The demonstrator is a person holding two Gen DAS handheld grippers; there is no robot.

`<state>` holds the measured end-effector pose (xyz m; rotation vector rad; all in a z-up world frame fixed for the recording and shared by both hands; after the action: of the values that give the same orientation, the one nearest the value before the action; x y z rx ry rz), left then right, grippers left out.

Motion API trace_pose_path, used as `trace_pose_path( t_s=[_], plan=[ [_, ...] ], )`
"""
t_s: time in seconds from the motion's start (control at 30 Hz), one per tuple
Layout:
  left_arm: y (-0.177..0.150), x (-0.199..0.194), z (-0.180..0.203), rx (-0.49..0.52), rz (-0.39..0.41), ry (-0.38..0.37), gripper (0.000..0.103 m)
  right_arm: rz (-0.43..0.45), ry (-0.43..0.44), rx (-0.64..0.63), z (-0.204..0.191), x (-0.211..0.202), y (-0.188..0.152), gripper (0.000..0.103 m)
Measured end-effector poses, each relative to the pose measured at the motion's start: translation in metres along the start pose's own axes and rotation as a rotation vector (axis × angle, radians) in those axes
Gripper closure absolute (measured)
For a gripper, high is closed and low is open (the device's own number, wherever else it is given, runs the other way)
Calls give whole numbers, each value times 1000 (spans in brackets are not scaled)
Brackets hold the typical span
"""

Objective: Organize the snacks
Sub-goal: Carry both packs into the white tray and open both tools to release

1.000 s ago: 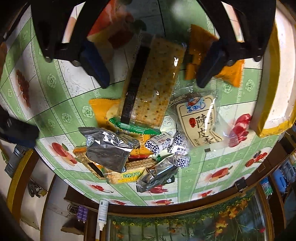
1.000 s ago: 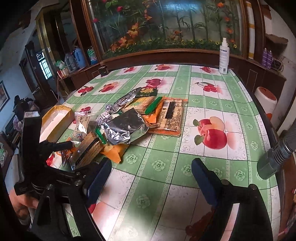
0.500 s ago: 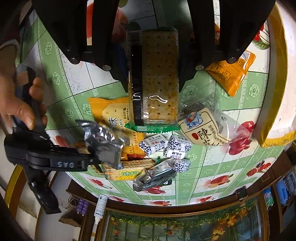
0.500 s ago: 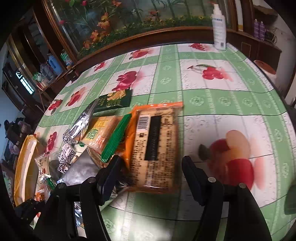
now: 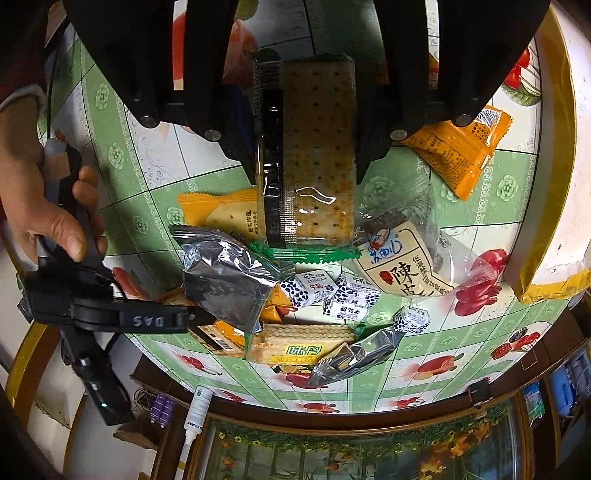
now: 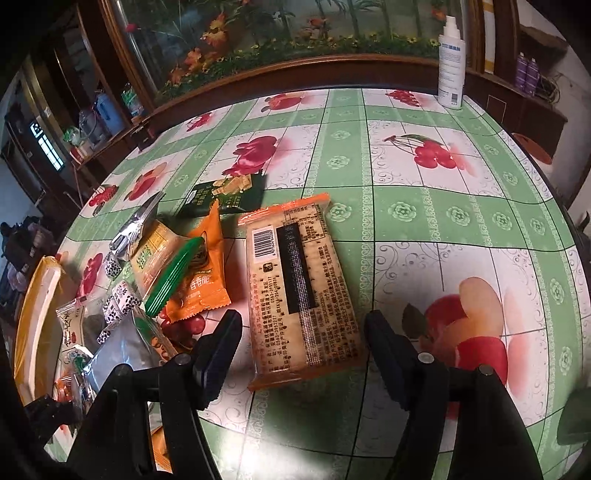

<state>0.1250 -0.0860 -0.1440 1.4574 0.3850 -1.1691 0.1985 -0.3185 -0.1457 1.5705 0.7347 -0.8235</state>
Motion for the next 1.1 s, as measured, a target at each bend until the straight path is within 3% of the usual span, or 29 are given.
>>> trace_pose_path(
  t_s=[0.07, 0.13, 0.23, 0.47, 0.57, 0.7, 0.93, 1.1],
  plan=[
    [0, -1, -1, -12, 3, -2, 59, 11, -52, -70, -11, 4, 0, 29],
    [-1, -3, -3, -18, 10, -6, 59, 20, -62, -92, -12, 0, -3, 48],
    [-4, -10, -4, -25, 39, -6, 60, 19, -15, -24, -2, -14, -12, 48],
    [-5, -54, -3, -42, 137, 18, 59, 153, 96, 63, 7, -92, -41, 48],
    [-9, -73, -10, -80, 153, 51, 59, 205, 125, 26, -12, -126, -54, 48],
    [-19, -100, -27, -133, 181, 89, 59, 235, 92, -81, -51, -153, -65, 48],
    [-42, -141, -61, -184, 234, 211, 59, 270, -21, -241, -115, -169, -84, 48],
    [-58, -154, -88, -236, 244, 256, 59, 287, -16, -324, -156, -175, -94, 48]
  ],
)
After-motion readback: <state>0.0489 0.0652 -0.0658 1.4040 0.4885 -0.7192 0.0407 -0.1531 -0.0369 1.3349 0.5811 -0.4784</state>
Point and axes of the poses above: each gripper's, at about its wrist camera, not at the fingertips, and x roughly the way its jaws point, z to its right, y to its top, the point moved 3 cm from there along x, roughly the way its jaws point, and after that the axes turned 4 degrees about -y, right-handed, at the moved point
